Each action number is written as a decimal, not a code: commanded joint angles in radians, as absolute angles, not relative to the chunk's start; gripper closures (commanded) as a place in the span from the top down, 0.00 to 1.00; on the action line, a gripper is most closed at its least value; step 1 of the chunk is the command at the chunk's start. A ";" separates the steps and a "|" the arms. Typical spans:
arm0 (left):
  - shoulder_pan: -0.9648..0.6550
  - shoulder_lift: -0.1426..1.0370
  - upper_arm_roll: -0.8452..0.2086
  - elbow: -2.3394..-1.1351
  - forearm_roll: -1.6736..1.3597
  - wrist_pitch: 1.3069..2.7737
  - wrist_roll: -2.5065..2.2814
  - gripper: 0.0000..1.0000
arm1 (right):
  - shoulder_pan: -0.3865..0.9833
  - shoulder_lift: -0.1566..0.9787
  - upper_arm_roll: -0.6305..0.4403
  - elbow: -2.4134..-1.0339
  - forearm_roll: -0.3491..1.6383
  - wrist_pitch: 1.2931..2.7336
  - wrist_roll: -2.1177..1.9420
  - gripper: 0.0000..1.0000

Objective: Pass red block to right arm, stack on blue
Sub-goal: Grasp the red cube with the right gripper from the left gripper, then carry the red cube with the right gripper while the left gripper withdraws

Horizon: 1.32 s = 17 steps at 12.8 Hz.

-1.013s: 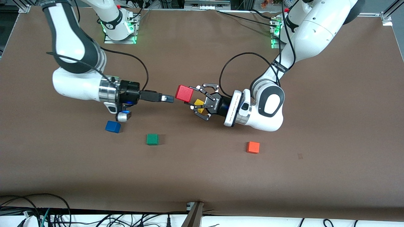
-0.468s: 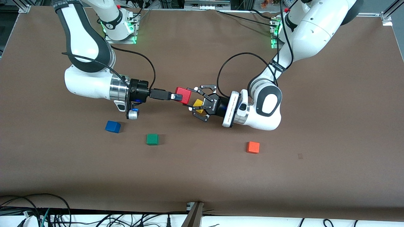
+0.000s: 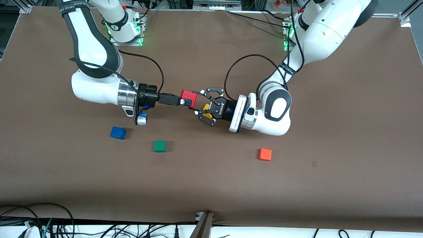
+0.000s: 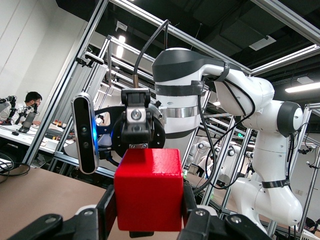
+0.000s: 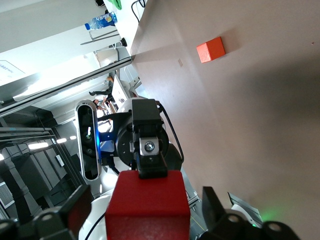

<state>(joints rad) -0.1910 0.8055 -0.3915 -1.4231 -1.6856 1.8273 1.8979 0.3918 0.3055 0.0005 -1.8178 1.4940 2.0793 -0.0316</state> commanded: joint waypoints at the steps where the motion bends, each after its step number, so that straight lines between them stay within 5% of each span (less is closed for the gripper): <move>1: -0.204 0.819 -0.387 -1.393 -1.715 1.833 1.888 0.00 | 0.400 0.288 -0.006 -1.832 1.514 2.079 -0.034 0.34; 6: -0.206 0.818 -0.387 -1.391 -1.717 1.833 1.884 0.00 | 0.399 0.288 -0.011 -1.829 1.514 2.051 -0.037 0.22; 7: -0.201 0.818 -0.387 -1.390 -1.715 1.832 1.862 0.40 | 0.397 0.287 -0.012 -1.827 1.514 2.049 -0.035 0.22; 8: -0.193 0.816 -0.387 -1.390 -1.717 1.825 1.833 0.99 | 0.396 0.285 -0.014 -1.824 1.514 2.045 -0.035 0.22; 11: -0.131 0.816 -0.382 -1.388 -1.712 1.819 1.796 1.00 | 0.390 0.284 -0.023 -1.819 1.467 2.034 -0.035 0.22; 17: 0.101 0.808 -0.376 -1.387 -1.567 1.749 1.809 1.00 | 0.390 0.285 -0.058 -1.798 0.969 2.025 -0.035 0.22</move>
